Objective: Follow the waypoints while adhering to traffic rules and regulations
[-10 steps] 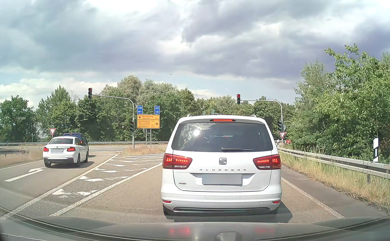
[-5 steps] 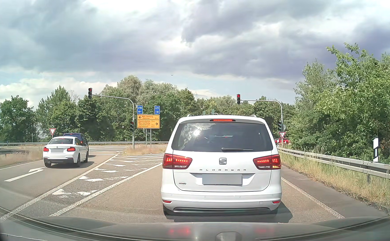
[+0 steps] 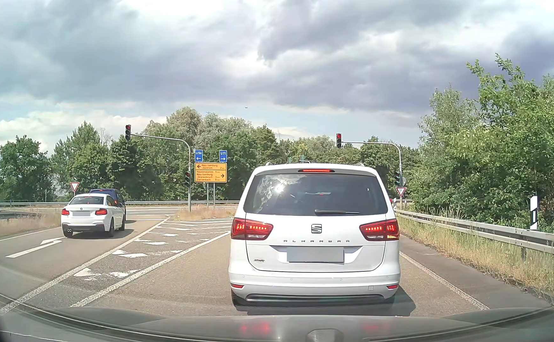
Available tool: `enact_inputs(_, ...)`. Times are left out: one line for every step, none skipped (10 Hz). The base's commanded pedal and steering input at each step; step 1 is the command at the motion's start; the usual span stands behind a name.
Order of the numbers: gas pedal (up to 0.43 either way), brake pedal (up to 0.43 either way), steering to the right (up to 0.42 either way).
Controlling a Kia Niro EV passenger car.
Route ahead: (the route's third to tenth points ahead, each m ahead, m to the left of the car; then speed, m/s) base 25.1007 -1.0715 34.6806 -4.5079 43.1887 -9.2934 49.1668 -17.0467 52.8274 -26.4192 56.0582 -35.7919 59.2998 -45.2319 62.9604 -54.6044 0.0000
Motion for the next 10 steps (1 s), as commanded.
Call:
enact_inputs(0.0,0.305,0.01)
enact_inputs(0.0,0.305,0.01)
enact_inputs(0.0,0.305,0.01)
enact_inputs(0.0,0.305,0.01)
enact_inputs(0.0,0.305,0.01)
enact_inputs(0.0,0.305,0.01)
enact_inputs(0.0,0.305,0.01)
enact_inputs(0.0,0.305,0.01)
enact_inputs(0.0,0.305,0.01)
enact_inputs(0.0,0.305,0.01)
